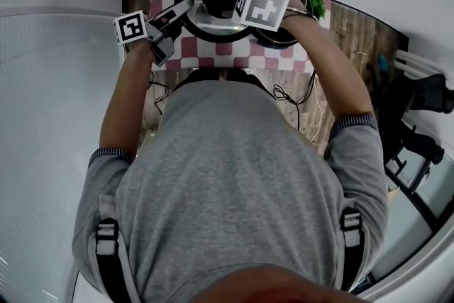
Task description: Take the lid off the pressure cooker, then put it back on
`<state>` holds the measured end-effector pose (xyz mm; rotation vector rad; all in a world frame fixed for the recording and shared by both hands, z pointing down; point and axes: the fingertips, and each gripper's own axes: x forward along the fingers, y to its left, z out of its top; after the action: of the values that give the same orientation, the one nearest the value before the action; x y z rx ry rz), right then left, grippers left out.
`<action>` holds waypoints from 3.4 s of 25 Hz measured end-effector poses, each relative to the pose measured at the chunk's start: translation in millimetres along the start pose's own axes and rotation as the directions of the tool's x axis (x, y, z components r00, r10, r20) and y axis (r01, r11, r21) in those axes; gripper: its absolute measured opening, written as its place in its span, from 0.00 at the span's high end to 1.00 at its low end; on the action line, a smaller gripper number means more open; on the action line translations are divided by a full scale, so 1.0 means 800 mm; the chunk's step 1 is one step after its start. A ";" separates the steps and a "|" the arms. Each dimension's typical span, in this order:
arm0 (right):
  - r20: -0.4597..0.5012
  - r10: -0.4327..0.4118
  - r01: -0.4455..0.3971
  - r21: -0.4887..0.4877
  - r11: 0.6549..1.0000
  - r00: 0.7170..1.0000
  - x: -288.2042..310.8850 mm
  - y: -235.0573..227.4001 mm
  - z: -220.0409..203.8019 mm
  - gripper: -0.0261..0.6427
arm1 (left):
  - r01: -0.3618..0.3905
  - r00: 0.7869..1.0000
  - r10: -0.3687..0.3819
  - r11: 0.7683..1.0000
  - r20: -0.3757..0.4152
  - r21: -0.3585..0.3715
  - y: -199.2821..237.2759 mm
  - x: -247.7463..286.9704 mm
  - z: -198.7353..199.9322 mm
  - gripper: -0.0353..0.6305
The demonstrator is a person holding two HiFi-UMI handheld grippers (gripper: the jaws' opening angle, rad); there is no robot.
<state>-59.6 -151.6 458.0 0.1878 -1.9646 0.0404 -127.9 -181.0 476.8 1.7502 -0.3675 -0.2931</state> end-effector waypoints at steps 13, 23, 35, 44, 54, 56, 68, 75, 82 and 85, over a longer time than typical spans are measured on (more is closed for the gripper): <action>-0.014 0.041 -0.042 -0.062 0.997 0.999 0.046 0.018 0.055 0.52 | -0.023 0.998 0.025 0.999 0.063 -0.026 0.025 -0.072 0.014 0.59; -0.032 0.075 -0.076 -0.032 0.997 0.997 0.103 0.033 0.068 0.52 | -0.040 0.998 0.042 0.998 0.049 -0.045 0.076 -0.105 0.009 0.58; -0.067 0.071 -0.072 -0.008 0.997 0.995 0.163 0.047 0.064 0.52 | -0.050 0.998 0.052 0.996 0.030 -0.070 0.133 -0.123 0.001 0.57; -0.077 0.085 -0.084 0.010 0.996 0.993 0.210 0.060 0.045 0.52 | -0.100 0.995 0.100 0.993 0.004 -0.071 0.191 -0.128 -0.017 0.55; -0.082 0.107 -0.102 0.062 0.993 0.991 0.258 0.068 0.021 0.53 | -0.196 0.981 0.194 0.978 -0.026 -0.073 0.254 -0.131 -0.030 0.53; -0.080 0.109 -0.103 0.069 0.992 0.991 0.263 0.068 0.016 0.53 | -0.208 0.978 0.206 0.976 -0.030 -0.069 0.261 -0.129 -0.031 0.52; -0.092 0.113 -0.104 0.100 0.990 0.989 0.291 0.066 -0.003 0.53 | -0.356 0.933 0.356 0.935 -0.062 0.012 0.298 -0.126 -0.035 0.47; -0.127 0.104 -0.094 0.083 0.992 0.986 0.307 0.068 -0.013 0.53 | -0.475 0.871 0.484 0.873 -0.083 0.112 0.316 -0.136 -0.035 0.46; -0.146 0.109 -0.099 0.071 0.992 0.983 0.322 0.072 -0.021 0.53 | -0.502 0.840 0.528 0.844 -0.123 0.192 0.323 -0.136 -0.043 0.46; -0.138 0.113 -0.103 0.074 0.992 0.984 0.325 0.075 -0.022 0.53 | -0.505 0.836 0.534 0.839 -0.128 0.203 0.323 -0.135 -0.045 0.46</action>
<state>-151.5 -119.8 706.8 0.1184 -1.8305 0.1859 -234.8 -154.2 736.5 1.7407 -0.7352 0.2987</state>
